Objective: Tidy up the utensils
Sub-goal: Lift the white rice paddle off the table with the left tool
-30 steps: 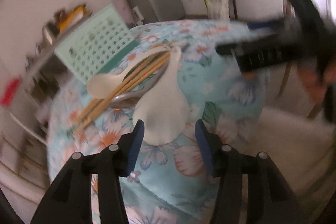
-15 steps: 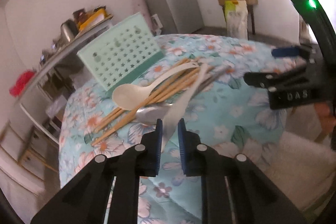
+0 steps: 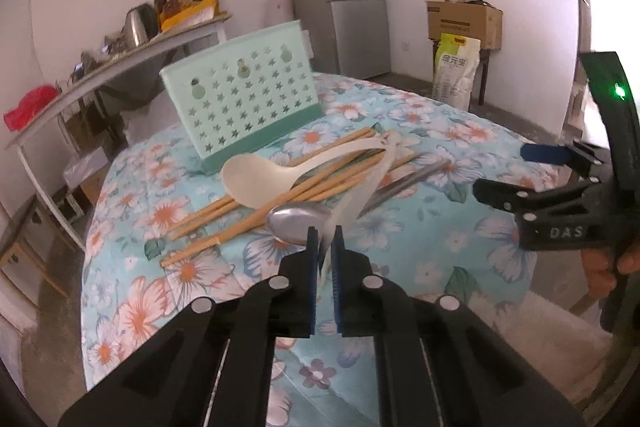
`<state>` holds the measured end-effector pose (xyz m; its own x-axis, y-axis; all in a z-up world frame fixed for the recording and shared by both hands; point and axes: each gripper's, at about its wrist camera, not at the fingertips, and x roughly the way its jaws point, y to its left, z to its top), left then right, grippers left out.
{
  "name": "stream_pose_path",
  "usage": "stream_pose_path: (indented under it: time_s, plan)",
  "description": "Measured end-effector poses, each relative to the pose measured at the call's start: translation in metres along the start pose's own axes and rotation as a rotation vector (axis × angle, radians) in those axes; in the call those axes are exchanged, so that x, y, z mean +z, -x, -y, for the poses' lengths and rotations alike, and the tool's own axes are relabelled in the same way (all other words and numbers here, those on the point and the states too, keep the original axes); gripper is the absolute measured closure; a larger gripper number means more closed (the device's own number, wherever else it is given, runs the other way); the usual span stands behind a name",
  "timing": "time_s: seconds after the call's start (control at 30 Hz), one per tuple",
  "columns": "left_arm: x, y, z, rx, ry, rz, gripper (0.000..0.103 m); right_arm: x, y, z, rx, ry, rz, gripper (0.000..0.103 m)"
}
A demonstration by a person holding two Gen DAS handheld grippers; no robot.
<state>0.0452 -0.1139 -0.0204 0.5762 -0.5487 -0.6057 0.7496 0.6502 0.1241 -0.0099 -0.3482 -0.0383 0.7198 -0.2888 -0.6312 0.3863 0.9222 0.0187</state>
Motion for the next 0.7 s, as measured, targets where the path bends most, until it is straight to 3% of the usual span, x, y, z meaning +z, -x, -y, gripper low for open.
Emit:
stream_pose_path:
  time_s: [0.2, 0.7]
  plan:
    - [-0.003, -0.012, -0.017, -0.038, 0.111, -0.014, 0.101, 0.0, -0.001, -0.002, 0.0, 0.009, -0.003, 0.008]
    - [-0.017, -0.028, -0.011, -0.074, 0.161, -0.059, 0.097, -0.003, -0.001, -0.003, 0.0, 0.009, -0.01, 0.008]
